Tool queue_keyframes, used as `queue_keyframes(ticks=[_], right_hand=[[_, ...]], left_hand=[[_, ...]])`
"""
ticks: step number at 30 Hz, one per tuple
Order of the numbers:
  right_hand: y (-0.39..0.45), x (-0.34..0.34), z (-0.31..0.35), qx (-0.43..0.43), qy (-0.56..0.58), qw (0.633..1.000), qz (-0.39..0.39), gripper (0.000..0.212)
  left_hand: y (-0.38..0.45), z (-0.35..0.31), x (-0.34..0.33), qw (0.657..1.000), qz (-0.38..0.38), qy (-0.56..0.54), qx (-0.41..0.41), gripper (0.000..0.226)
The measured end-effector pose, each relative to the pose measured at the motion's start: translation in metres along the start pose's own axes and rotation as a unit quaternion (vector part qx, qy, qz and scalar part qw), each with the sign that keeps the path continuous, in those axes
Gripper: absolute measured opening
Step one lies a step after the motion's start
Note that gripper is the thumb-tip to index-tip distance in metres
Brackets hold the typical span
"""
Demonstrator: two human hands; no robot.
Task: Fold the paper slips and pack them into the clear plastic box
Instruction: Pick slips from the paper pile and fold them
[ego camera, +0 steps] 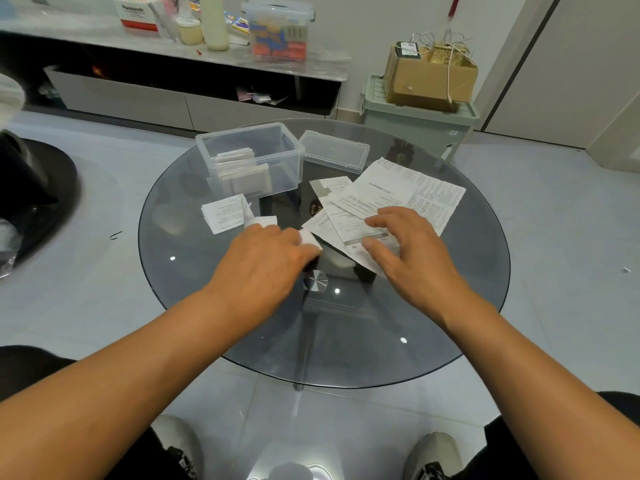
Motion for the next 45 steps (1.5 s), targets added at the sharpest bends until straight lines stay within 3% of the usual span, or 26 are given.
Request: queue_keyframes(ticks=[4, 7, 13, 17, 19, 21, 24, 27, 30, 32, 36, 38, 40, 42, 45], right_hand=[[0.006, -0.008, 0.0, -0.048, -0.057, 0.995, 0.062, 0.069], [0.016, -0.007, 0.003, -0.077, -0.093, 0.991, 0.052, 0.077], [0.028, -0.015, 0.003, -0.066, -0.151, 0.986, 0.021, 0.04], [0.027, -0.015, 0.0, -0.036, -0.154, 0.987, 0.0, 0.028], [0.023, -0.014, 0.001, -0.024, -0.129, 0.991, -0.003, 0.027], [0.019, -0.013, 0.001, -0.006, -0.115, 0.993, -0.001, 0.028], [0.01, -0.008, 0.005, 0.026, -0.114, 0.993, 0.005, 0.025], [0.0, 0.005, 0.018, 0.057, -0.117, 0.99, 0.046, 0.008], [-0.011, 0.016, 0.024, 0.063, -0.088, 0.989, 0.1, 0.015], [-0.018, 0.021, 0.027, 0.082, -0.023, 0.991, 0.102, 0.009], [-0.026, 0.028, 0.028, 0.022, 0.182, 0.967, 0.176, 0.006], [-0.027, 0.029, 0.027, -0.001, 0.214, 0.958, 0.189, 0.006], [-0.027, 0.029, 0.024, -0.028, 0.228, 0.953, 0.198, 0.006], [-0.028, 0.024, 0.021, -0.054, 0.235, 0.947, 0.213, 0.017], [-0.03, 0.014, 0.021, -0.079, 0.212, 0.955, 0.19, 0.057]], left_hand=[[0.0, 0.013, 0.001, 0.994, 0.031, 0.069, 0.084, 0.052], [0.001, 0.012, 0.0, 0.987, 0.053, 0.101, 0.113, 0.044], [0.001, 0.021, -0.005, 0.985, 0.047, 0.097, 0.136, 0.043], [-0.001, 0.024, -0.019, 0.993, -0.059, 0.002, 0.105, 0.037], [-0.003, 0.018, -0.019, 0.986, -0.129, -0.075, 0.069, 0.042], [-0.002, 0.01, -0.014, 0.976, -0.145, -0.155, 0.046, 0.05], [-0.002, 0.004, -0.013, 0.965, -0.107, -0.237, 0.037, 0.061], [-0.001, 0.002, -0.011, 0.957, -0.078, -0.279, 0.024, 0.071], [0.001, 0.002, -0.007, 0.951, -0.063, -0.304, 0.017, 0.073], [0.0, 0.003, -0.005, 0.944, -0.042, -0.328, 0.016, 0.073], [-0.003, 0.007, 0.003, 0.93, 0.05, -0.363, 0.019, 0.083], [-0.006, 0.009, 0.005, 0.924, 0.084, -0.372, 0.029, 0.085], [-0.008, 0.01, 0.004, 0.91, 0.087, -0.402, 0.046, 0.072], [-0.009, 0.006, 0.002, 0.888, 0.08, -0.449, 0.059, 0.059], [-0.009, -0.002, -0.002, 0.874, 0.063, -0.477, 0.069, 0.059]])
Point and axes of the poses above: each hand's wrist, its own y-axis towards the middle knuckle, its own x-axis out of the back of the hand, z = x × y, the point moved 2 cm from there along y, towards the middle knuckle
